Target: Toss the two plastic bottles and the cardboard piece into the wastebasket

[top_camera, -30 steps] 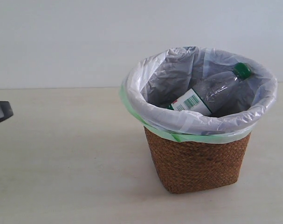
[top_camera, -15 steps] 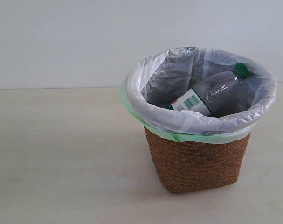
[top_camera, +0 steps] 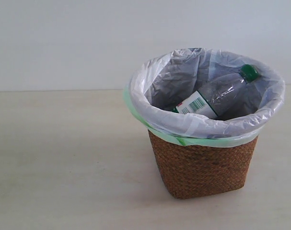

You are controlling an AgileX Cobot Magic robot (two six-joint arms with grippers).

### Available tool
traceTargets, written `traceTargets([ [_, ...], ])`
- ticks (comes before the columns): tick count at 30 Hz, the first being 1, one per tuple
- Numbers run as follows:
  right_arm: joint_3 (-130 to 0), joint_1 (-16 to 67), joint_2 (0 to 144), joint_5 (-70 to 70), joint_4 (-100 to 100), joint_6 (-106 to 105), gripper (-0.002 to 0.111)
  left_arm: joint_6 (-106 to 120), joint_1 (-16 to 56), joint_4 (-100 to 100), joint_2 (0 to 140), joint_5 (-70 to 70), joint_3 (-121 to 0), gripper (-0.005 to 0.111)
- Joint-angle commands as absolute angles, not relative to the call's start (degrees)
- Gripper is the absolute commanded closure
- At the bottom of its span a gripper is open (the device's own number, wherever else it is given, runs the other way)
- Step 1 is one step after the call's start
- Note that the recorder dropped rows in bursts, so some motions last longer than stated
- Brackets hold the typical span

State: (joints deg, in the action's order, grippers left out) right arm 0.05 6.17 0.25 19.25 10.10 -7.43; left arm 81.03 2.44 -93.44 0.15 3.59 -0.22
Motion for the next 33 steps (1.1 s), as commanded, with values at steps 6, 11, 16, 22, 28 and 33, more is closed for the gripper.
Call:
traceTargets([
  [6,0.0,5.87,0.0,18.77,9.81,-7.66,0.108,81.94,-1.2,-93.61,0.0,3.2,0.0,0.103],
  [11,0.0,5.87,0.0,18.77,9.81,-7.66,0.108,81.94,-1.39,-93.61,0.0,3.16,0.0,0.103],
  [16,0.0,5.87,0.0,18.77,9.81,-7.66,0.108,81.94,-1.39,-93.61,0.0,3.42,0.0,0.103],
  [22,0.0,5.87,0.0,18.77,9.81,-7.66,0.108,80.32,-1.39,-89.14,0.0,3.38,0.0,0.103],
  [28,0.0,5.87,0.0,18.77,9.81,-7.66,0.108,56.92,-1.39,-63.21,0.0,5.47,0.0,0.103],
  [33,0.0,5.87,0.0,18.77,9.81,-7.66,0.108,56.55,-1.39,-65.46,0.0,4.19,0.0,0.103],
])
